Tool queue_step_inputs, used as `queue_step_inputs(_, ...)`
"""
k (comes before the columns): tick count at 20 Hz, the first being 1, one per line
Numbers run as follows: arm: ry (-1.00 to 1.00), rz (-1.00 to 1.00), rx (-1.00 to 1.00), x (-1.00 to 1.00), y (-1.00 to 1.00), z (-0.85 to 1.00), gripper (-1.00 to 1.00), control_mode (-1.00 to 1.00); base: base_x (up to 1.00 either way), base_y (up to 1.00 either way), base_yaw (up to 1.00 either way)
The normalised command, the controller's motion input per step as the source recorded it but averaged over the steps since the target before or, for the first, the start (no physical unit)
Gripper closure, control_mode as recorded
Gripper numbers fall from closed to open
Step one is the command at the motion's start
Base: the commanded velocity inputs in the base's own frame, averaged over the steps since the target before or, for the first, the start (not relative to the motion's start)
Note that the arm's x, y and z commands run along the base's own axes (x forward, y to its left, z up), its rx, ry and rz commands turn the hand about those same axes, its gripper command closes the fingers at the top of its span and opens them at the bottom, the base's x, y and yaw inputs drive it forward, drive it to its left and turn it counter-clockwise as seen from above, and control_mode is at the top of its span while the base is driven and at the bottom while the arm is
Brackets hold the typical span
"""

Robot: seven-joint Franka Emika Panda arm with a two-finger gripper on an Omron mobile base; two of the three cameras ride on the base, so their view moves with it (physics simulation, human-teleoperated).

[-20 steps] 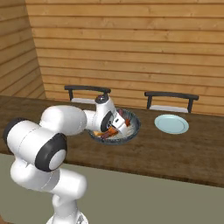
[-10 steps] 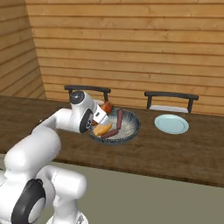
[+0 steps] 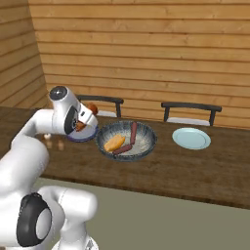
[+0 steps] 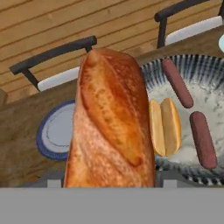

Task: Place one bun and one sausage from the bowl on each plate.

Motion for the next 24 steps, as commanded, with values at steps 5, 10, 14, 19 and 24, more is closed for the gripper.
queue_step_inputs(5,0.19,0.12,-0.11,0.02,1.0,-0.25,1.0,-1.0,0.0,0.0,0.0)
queue_step_inputs(10,0.12,0.06,-0.04,0.36,0.97,-0.41,1.0,-1.0,0.0,0.0,0.0)
queue_step_inputs(14,0.03,0.0,0.0,0.56,0.55,-0.56,1.0,-1.0,0.0,0.0,0.0)
queue_step_inputs(19,-0.01,0.0,0.01,0.61,0.06,-0.22,1.0,-1.0,0.0,0.0,0.0)
queue_step_inputs(24,0.0,-0.01,0.04,0.57,0.0,-0.21,1.0,-1.0,0.0,0.0,0.0)
